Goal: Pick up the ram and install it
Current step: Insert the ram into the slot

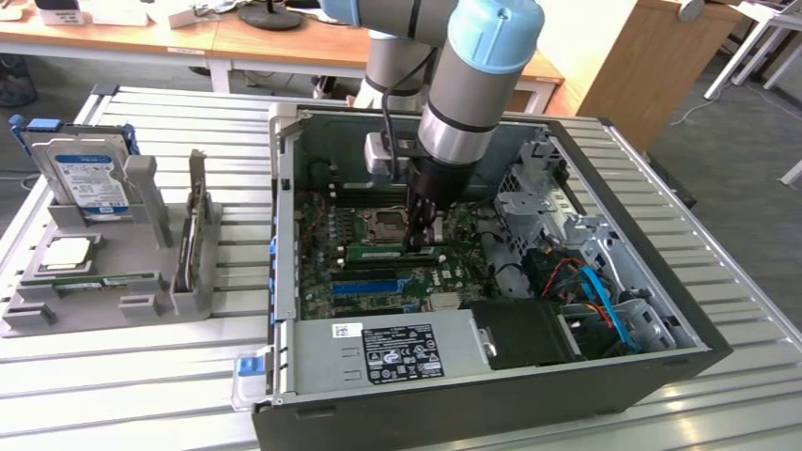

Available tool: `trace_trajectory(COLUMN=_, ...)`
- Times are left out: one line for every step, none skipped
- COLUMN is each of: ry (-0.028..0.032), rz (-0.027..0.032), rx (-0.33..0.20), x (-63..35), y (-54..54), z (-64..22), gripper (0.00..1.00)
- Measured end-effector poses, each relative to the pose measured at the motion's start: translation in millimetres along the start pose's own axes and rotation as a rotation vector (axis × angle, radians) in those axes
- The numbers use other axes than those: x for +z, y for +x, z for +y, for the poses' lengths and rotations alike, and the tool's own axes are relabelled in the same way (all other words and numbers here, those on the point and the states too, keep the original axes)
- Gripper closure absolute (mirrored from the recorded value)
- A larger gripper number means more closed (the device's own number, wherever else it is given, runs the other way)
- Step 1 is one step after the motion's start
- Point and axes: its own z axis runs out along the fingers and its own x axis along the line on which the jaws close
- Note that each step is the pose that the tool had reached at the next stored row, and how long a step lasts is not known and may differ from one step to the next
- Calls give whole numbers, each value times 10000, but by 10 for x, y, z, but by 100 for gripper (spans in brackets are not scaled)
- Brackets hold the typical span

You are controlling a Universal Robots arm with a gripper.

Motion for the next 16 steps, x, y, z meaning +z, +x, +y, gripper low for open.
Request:
trace_trajectory(ry=0, rz=1, rx=-1, x=0, y=0, z=0, gripper=88)
trace_trajectory(ry=0, rz=-1, rx=0, x=3, y=0, z=0, gripper=88)
trace_trajectory(ry=0, rz=0, rx=0, x=4, y=0, z=0, gripper=88)
trace_trajectory(ry=0, rz=0, rx=0, x=4, y=0, z=0, gripper=88)
trace_trajectory(ry=0, rz=1, rx=0, x=4, y=0, z=0, gripper=88)
trace_trajectory(ry=0, rz=0, rx=0, x=4, y=0, z=0, gripper=88)
trace_trajectory(ry=0, rz=0, rx=0, x=4, y=0, z=0, gripper=88)
trace_trajectory(ry=0, rz=1, rx=0, x=4, y=0, z=0, gripper=88)
trace_trajectory(ry=0, rz=0, rx=0, x=6, y=0, z=0, gripper=88)
trace_trajectory(ry=0, rz=-1, rx=0, x=8, y=0, z=0, gripper=88)
trace_trajectory(ry=0, rz=0, rx=0, x=8, y=0, z=0, gripper=88)
trace_trajectory(ry=0, rz=1, rx=0, x=8, y=0, z=0, gripper=88)
trace_trajectory(ry=-1, rz=2, rx=0, x=8, y=1, z=0, gripper=88)
trace_trajectory(ry=0, rz=0, rx=0, x=11, y=0, z=0, gripper=88)
trace_trajectory(ry=1, rz=-1, rx=0, x=13, y=0, z=-1, gripper=88)
trace_trajectory(ry=0, rz=0, rx=0, x=13, y=0, z=-1, gripper=88)
